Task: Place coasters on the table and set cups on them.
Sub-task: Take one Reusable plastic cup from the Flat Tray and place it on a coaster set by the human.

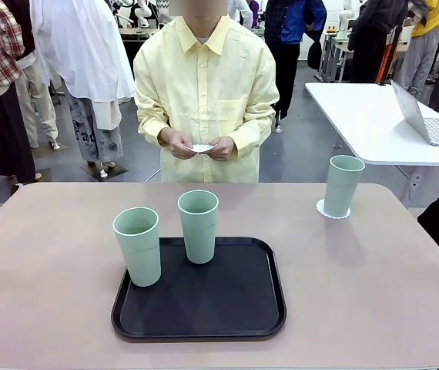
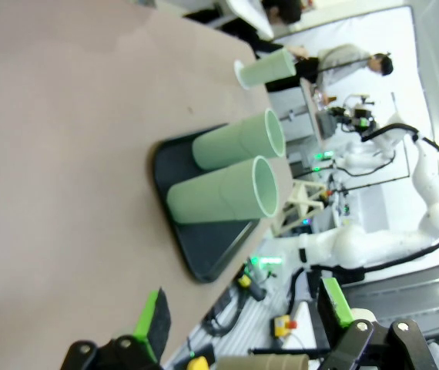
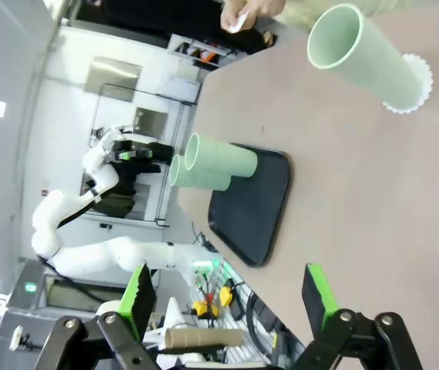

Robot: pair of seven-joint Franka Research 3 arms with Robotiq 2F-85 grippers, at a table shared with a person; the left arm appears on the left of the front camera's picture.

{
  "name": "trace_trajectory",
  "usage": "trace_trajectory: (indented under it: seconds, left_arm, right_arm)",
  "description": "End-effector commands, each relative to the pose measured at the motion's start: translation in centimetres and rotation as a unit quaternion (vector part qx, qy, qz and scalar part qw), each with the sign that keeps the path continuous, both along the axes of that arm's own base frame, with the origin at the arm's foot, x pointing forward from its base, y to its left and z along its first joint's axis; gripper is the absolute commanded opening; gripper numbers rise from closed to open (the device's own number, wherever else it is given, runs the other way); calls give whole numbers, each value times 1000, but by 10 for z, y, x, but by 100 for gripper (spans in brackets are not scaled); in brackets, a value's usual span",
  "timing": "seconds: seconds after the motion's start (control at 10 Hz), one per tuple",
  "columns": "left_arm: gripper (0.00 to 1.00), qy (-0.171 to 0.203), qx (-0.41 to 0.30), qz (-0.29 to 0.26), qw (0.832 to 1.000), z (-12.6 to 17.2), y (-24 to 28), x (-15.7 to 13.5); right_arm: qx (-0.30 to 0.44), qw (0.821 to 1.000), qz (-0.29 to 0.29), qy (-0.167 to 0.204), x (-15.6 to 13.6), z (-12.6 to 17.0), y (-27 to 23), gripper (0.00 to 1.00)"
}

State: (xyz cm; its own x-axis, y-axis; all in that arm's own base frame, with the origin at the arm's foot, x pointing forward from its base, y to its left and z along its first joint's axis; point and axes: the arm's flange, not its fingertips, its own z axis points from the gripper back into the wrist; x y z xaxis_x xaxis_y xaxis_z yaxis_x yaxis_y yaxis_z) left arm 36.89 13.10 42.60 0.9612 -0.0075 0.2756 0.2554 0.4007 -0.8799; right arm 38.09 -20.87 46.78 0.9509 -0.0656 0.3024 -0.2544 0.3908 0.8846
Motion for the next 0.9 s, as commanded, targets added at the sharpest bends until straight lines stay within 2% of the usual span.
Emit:
trace_trajectory:
  seconds: [0.0, 0.3, 0.8]
  left_arm:
    - [100, -10, -9, -1, 1000, 1, 1, 0]
    - [100, -10, -9, -1, 1000, 1, 1, 0]
    - [100, -10, -9, -1, 1000, 1, 1, 0]
  right_arm:
    - [21, 999, 30, -5, -2, 0, -29, 100]
    - [52, 998, 23, -9, -4, -13, -68, 100]
    - [95, 994, 48, -7, 9, -47, -75, 100]
